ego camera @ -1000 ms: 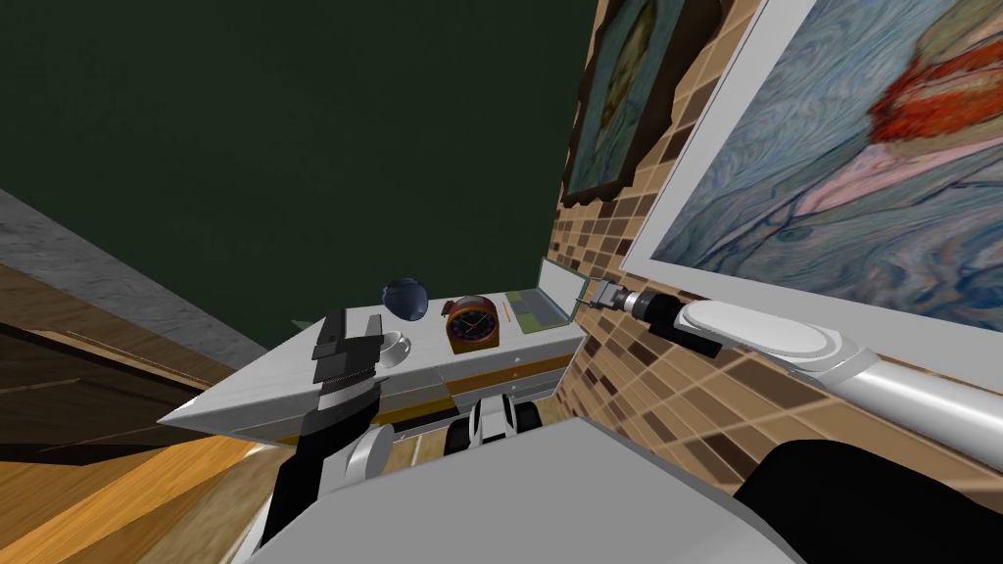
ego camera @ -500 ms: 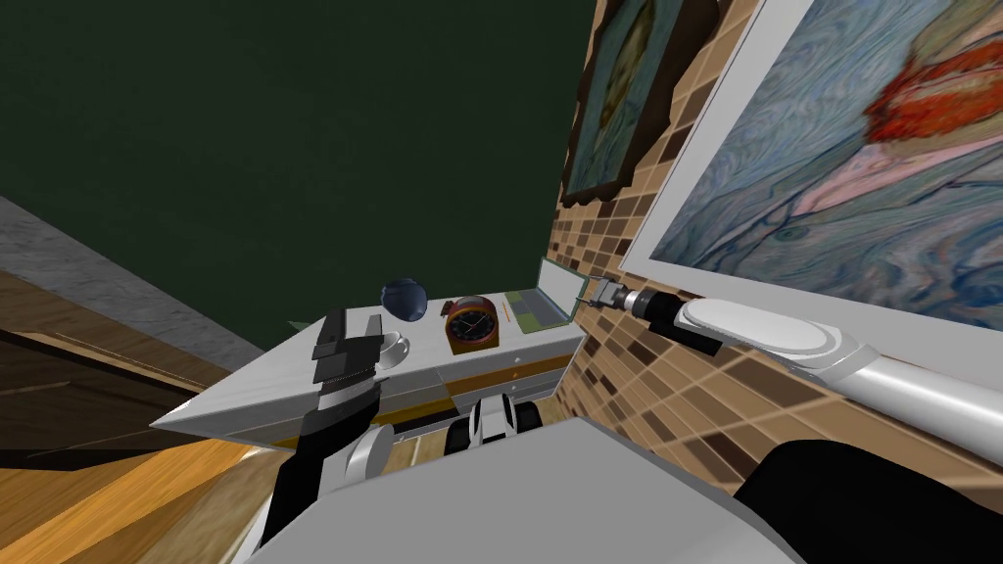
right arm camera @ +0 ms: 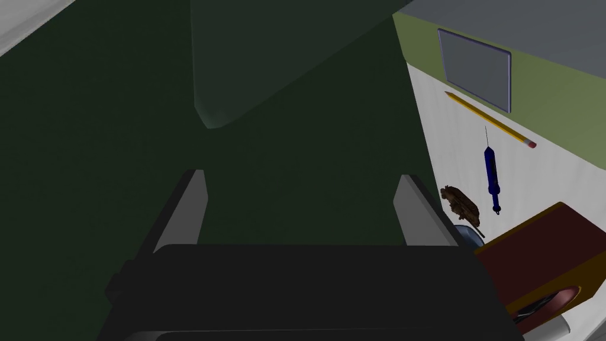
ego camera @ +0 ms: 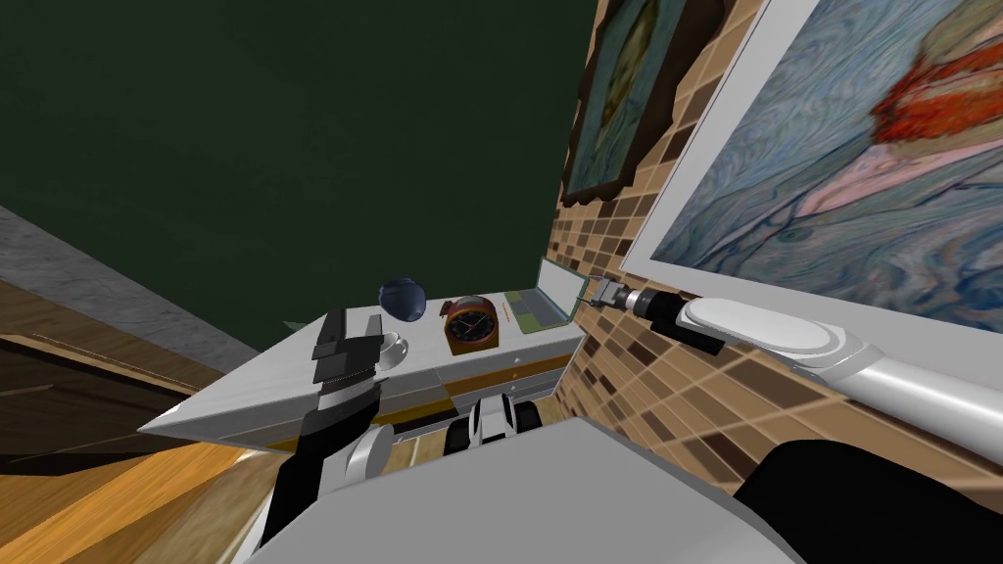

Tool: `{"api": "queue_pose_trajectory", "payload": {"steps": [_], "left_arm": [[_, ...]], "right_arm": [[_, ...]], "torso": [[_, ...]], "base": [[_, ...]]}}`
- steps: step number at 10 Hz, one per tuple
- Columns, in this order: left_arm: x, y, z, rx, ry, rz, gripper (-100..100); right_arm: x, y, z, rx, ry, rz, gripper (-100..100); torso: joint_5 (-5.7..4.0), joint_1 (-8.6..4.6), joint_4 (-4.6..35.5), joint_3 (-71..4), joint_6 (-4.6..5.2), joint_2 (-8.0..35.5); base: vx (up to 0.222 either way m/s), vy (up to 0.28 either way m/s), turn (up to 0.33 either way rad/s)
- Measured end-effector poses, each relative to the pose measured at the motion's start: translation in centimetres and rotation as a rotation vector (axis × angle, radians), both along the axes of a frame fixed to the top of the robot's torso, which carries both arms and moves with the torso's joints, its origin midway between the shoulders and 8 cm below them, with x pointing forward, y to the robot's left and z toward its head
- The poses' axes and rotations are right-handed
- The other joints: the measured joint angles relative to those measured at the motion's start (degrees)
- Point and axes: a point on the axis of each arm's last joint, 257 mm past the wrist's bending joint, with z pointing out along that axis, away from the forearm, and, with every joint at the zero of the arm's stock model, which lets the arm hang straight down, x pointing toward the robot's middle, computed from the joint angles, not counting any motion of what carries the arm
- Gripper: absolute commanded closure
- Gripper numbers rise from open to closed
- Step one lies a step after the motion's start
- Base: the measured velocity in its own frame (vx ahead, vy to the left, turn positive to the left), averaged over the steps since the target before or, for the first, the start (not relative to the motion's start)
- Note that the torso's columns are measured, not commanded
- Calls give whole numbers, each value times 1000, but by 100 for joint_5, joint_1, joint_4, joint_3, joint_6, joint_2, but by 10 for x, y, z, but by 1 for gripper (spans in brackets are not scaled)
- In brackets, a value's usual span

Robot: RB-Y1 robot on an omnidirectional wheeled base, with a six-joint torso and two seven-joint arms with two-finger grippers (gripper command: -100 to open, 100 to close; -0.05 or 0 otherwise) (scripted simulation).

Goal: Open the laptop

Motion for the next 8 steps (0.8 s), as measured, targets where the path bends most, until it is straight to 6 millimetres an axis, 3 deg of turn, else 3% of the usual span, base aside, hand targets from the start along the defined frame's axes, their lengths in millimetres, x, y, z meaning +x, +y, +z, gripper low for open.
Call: {"api": "queue_pose_trajectory", "payload": {"steps": [4, 8], "left_arm": [[0, 0, 0, 0, 0, 0, 0], [0, 0, 0, 0, 0, 0, 0]], "right_arm": [[4, 4, 12, -8, -28, 6, -100], [3, 4, 12, -7, -25, 7, -100]], "torso": [[3, -32, -45, -45, 34, -18], [0, -35, -46, -48, 28, -30]], "base": [[11, -11, 3], [3, 1, 0]]}}
